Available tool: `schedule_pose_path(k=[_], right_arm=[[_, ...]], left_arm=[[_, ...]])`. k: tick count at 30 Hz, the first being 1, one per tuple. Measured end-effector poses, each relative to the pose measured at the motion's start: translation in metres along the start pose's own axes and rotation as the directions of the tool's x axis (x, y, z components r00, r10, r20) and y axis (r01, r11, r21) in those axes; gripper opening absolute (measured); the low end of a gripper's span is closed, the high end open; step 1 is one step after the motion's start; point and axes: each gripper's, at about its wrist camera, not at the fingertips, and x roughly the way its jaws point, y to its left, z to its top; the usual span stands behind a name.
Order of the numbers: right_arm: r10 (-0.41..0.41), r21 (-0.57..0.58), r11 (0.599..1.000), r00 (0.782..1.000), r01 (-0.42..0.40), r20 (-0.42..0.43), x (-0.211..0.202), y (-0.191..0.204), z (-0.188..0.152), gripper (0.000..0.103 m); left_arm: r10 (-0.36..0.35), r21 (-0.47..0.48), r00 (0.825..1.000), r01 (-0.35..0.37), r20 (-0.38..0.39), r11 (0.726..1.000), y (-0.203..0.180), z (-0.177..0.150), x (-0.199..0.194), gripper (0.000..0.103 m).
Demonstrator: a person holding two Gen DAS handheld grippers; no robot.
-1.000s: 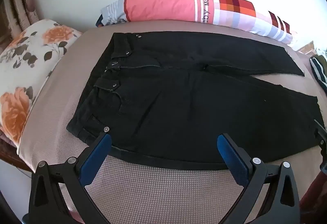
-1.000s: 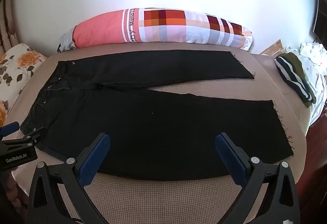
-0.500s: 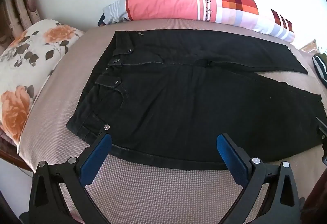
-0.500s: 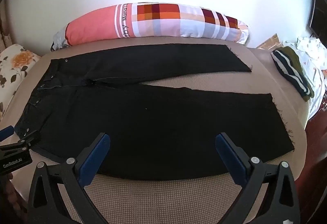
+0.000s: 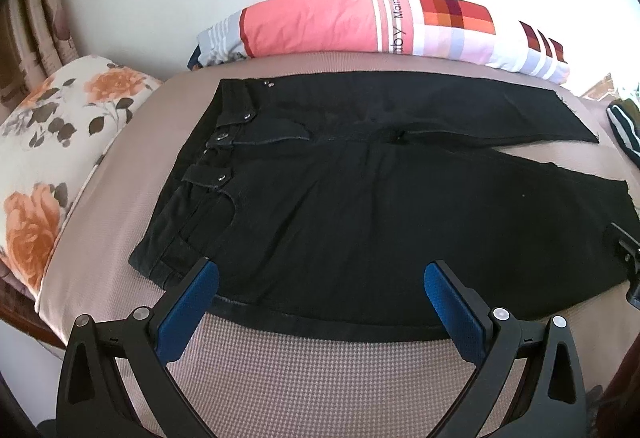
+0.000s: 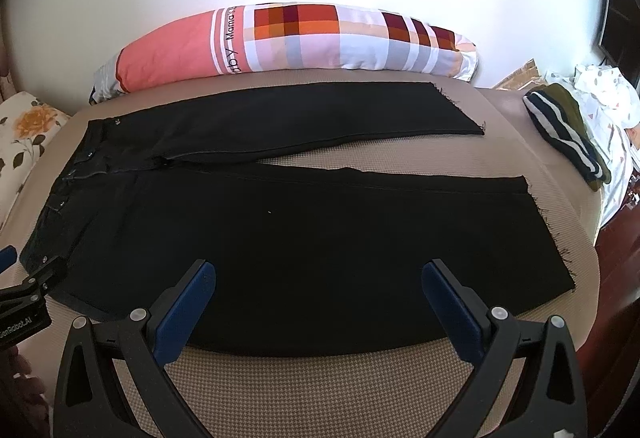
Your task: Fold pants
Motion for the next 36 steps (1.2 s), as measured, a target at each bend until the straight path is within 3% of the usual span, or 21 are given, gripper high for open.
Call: schedule_pose_path(k=[4,9,14,36], right_arm=[[0.001,0.005,1.000,1.000,-0.001,-0.007,0.003,-0.002,-0.001,0.103],[-0.006,0.005,1.000,1.000,0.007,-0.013,0.005,-0.004,-0.003,0.103],[-0.006,-0.005,1.000,1.000,0.006,-0.013,0.006,-0.003,-0.004,0.103],[0.004,-0.016,1.000,0.999,-0.004,-0.036,0.011,0.000,-0.008,0.102]], left_arm=[[-0.027,-0.008,0.999,0.027,0.033,1.000,-0.001,-0.001,-0.003,0.102],[-0.031,0.029,0.999,0.030,0.015,0.999,-0.007,0.001,-0.002,0.102],[-0.060,0.003,0.998,0.060,-0.016,0.998,-0.004,-0.003,0.002,0.102],[-0.032,0.008,0.999,0.032,-0.034,0.999,0.000,-0.006,0.009,0.102]])
